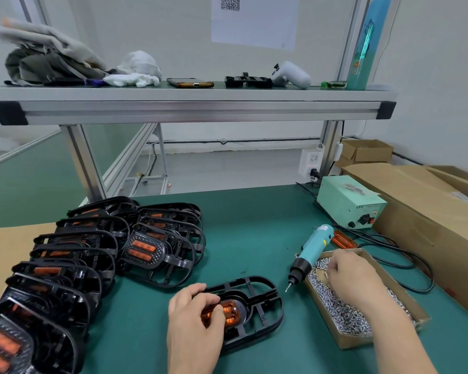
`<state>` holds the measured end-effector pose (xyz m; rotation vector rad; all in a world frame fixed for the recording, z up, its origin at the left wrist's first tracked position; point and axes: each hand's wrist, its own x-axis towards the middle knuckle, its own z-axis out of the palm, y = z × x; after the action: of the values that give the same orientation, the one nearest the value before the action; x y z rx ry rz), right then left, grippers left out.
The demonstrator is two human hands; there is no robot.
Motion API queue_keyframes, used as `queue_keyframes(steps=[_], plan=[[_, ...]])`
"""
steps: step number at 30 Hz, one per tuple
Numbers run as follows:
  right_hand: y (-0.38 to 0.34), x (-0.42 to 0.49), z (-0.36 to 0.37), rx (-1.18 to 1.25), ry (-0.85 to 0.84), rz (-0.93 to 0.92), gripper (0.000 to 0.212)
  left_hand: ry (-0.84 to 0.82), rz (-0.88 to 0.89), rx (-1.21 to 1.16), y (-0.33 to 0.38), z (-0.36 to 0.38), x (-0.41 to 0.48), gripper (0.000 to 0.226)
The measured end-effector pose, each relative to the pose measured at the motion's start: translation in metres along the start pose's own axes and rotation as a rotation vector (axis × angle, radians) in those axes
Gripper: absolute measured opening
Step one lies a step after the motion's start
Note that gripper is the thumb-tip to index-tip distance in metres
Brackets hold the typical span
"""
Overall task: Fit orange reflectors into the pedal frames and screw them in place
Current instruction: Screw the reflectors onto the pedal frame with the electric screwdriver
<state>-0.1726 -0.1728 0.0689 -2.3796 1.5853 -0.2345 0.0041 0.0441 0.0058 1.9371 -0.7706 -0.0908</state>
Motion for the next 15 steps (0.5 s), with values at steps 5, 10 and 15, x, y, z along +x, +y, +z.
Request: queue_keyframes(steps=[5,10,15], plan=[[-0.011,-0.002,-0.003,0.245,0.18,-0.038,0.017,0.068,0.076,-0.023,0.0,0.001,-0.001,0.029],[-0.033,-0.011,0.001,0.469,0.214,-0.137,0.012,0.098,0.115,-0.026,0.002,0.0,-0.002,0.032],[-0.037,-0.01,0.004,0.289,0.227,-0.091,0.016,0.096,0.128,-0.022,0.003,0.0,-0.002,0.031]])
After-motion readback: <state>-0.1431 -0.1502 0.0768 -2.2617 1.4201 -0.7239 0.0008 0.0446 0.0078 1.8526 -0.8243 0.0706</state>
